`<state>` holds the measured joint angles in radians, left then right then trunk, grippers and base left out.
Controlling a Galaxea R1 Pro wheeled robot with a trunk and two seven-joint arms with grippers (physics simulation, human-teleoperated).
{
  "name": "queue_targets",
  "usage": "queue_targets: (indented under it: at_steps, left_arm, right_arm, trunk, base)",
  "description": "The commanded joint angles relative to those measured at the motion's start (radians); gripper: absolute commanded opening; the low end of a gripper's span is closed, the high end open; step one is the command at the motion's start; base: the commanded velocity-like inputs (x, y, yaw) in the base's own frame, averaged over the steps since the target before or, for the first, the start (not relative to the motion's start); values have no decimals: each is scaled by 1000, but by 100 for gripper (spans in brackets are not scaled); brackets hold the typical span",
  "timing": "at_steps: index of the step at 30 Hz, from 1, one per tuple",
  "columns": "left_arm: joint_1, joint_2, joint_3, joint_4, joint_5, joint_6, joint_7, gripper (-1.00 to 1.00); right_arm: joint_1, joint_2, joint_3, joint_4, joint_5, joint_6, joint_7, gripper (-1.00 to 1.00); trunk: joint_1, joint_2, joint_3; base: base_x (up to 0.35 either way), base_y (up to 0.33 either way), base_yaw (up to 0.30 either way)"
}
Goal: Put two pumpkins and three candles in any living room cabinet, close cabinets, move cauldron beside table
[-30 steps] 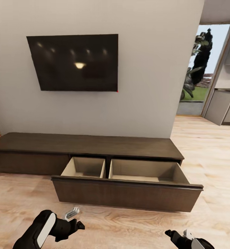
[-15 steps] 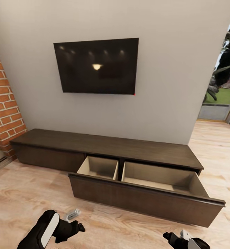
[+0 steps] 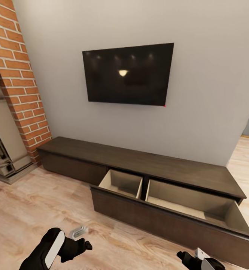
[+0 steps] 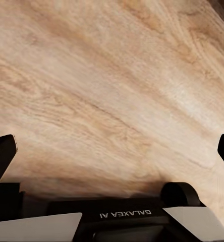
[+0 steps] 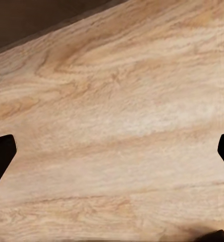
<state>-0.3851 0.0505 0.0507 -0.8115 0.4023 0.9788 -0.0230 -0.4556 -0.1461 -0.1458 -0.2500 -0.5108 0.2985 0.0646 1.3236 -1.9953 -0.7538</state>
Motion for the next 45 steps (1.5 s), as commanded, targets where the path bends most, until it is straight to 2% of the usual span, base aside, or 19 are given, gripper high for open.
queue_targets:
  at_steps: [1, 11, 27, 33, 45]
  left_arm:
    - [0, 0, 0, 0, 0, 0, 0, 100]
    - [0, -3, -1, 0, 0, 0, 0, 100]
    - [0, -3, -4, 0, 0, 0, -1, 100]
    - [0, -3, -3, 0, 0, 0, -2, 100]
    - [0, -3, -3, 0, 0, 0, -2, 100]
  right_arm:
    - [0, 0, 6, 0, 0, 0, -1, 100]
    - [0, 0, 26, 0, 0, -1, -3, 100]
    - [0, 0, 26, 0, 0, -1, -2, 100]
    - [0, 0, 26, 0, 0, -1, -2, 100]
    - [0, 0, 27, 0, 0, -1, -2, 100]
  trunk:
    - [-4, 7, 3]
    - [-42, 77, 30]
    - [-104, 189, 73]
    - [-127, 231, 89]
    - [-127, 231, 84]
  base:
    - [0, 0, 287]
    - [-21, -13, 287]
    - [-248, -155, 287]
    - [-58, -50, 287]
    - [-2, -2, 287]
